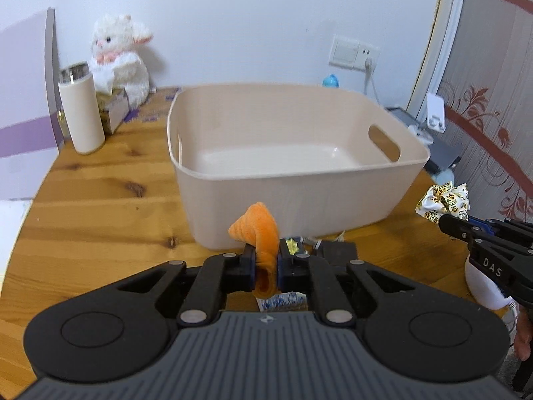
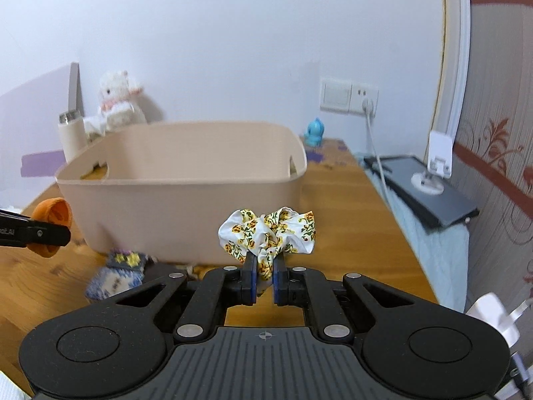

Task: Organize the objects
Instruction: 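Lift both items over the beige basket and open both tools to drop them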

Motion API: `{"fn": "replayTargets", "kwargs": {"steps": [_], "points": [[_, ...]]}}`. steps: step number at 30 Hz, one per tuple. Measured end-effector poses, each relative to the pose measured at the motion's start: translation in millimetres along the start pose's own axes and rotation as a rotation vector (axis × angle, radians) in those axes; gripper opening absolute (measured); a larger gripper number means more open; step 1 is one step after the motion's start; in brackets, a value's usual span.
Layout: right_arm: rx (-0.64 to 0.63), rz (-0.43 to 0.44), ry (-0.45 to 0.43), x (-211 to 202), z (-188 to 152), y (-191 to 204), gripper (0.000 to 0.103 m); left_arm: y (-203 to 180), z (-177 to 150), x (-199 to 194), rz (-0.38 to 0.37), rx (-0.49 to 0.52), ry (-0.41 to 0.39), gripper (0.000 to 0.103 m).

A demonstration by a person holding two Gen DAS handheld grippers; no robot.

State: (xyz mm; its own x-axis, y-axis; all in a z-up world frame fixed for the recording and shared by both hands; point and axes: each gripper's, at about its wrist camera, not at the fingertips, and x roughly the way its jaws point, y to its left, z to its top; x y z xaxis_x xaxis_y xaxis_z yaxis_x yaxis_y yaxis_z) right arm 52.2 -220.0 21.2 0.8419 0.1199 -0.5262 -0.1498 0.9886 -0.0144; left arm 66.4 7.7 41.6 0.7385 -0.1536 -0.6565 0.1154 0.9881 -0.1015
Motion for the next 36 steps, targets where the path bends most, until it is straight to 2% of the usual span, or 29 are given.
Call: {"fn": "replayTargets", "kwargs": {"steps": [10, 18, 28, 36], "points": [[0.008, 0.026, -0.119, -18, 37, 3, 0.008, -10, 34, -19, 0.001, 0.036, -0.108, 0.013], [0.014, 0.052, -0.150, -4, 64, 1, 0.008, -11, 62, -3, 0.013, 0.038, -0.141, 0.013], [0.000, 0.072, -0.120, 37, 82, 10, 0.008, -14, 88, 47, 0.023, 0.045, -0.080, 0.013], [-0.035, 0.080, -0.027, 78, 78, 19, 0.008, -21, 88, 96, 0.038, 0.078, 0.008, 0.013]]}}
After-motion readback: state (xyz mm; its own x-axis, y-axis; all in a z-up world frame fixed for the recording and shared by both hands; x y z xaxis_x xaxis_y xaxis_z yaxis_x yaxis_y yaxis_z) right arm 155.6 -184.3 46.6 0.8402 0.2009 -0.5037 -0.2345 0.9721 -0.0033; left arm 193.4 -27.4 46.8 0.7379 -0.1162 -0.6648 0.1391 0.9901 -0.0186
